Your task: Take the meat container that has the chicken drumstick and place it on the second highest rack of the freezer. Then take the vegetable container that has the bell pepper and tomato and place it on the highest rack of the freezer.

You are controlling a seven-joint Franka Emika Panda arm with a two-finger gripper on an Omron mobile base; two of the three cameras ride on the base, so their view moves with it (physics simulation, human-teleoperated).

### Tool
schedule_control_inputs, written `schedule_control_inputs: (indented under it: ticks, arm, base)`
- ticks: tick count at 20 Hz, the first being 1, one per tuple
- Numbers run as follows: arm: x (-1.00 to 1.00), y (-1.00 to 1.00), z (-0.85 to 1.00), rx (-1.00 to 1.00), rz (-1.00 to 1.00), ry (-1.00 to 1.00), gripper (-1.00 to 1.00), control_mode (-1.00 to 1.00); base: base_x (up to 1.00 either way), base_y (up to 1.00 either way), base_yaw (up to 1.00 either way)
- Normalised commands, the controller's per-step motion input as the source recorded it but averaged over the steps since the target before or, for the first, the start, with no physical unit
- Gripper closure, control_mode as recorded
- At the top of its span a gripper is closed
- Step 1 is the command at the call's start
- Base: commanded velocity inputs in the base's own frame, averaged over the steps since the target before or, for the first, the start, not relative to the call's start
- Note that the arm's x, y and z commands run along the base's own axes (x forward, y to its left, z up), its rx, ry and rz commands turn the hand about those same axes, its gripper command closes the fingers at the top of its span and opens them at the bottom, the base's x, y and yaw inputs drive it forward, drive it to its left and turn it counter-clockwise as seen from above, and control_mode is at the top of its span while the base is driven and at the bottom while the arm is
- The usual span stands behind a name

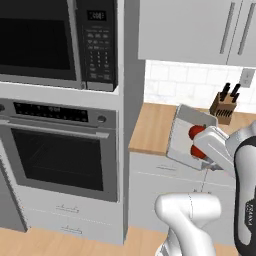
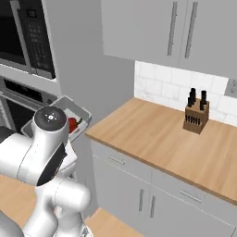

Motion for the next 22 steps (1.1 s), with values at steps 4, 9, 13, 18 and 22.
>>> schedule_control_inputs:
  ticks: [4, 9, 13, 18, 22]
  arm:
    - [0.00, 0.00, 0.00, 0.00, 0.00, 0.00, 1.00, 1.00]
    - [0.00, 0.00, 0.00, 0.00, 0.00, 0.00, 1.00, 1.00]
    - [0.00, 0.00, 0.00, 0.00, 0.00, 0.00, 1.00, 1.00]
    - [0.00, 0.00, 0.00, 0.00, 0.00, 0.00, 1.00, 1.00]
    - [0.00, 0.00, 0.00, 0.00, 0.00, 0.00, 1.00, 1.00]
  base:
    - [-1.00, 1.00, 0.20]
    - [-0.70, 1.00, 0.26]
    - [0.06, 1.00, 0.39]
    - [0.41, 1.00, 0.37]
    - [0.98, 1.00, 0.20]
